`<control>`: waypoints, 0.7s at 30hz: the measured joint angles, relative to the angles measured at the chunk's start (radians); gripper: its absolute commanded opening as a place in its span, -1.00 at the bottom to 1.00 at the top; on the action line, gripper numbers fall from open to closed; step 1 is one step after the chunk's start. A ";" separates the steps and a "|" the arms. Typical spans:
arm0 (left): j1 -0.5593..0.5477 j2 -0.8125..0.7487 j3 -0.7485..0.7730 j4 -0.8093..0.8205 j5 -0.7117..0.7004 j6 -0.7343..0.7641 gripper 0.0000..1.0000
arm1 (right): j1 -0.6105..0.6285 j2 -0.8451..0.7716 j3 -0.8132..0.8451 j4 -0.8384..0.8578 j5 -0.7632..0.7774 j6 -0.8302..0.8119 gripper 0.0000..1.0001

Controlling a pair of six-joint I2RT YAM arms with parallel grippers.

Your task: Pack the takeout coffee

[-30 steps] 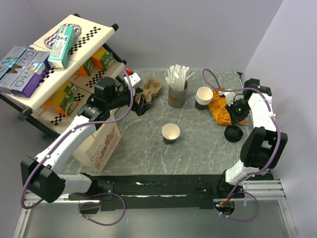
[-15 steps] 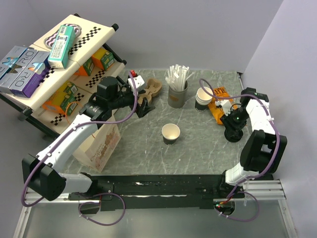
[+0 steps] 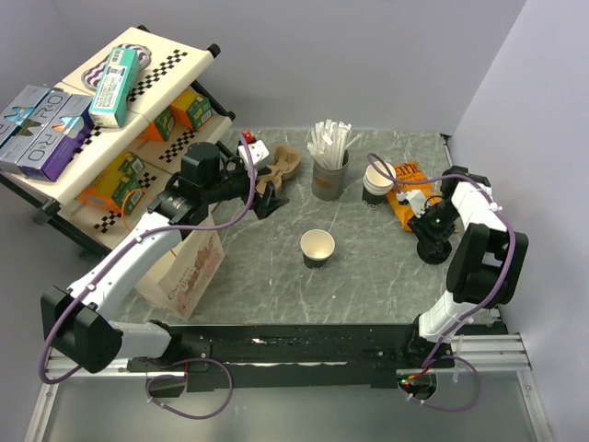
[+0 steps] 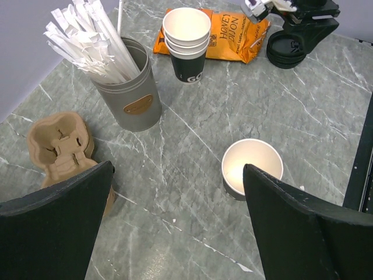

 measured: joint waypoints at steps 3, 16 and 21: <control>0.000 0.000 0.000 0.000 0.000 0.000 0.99 | 0.000 0.027 0.000 0.016 0.003 0.000 -0.01; 0.000 0.000 0.000 0.000 0.000 0.000 0.99 | 0.000 0.067 0.004 0.017 0.000 0.001 -0.17; 0.000 0.000 0.000 0.000 0.000 0.000 0.99 | 0.000 0.102 0.020 0.007 0.000 0.008 -0.26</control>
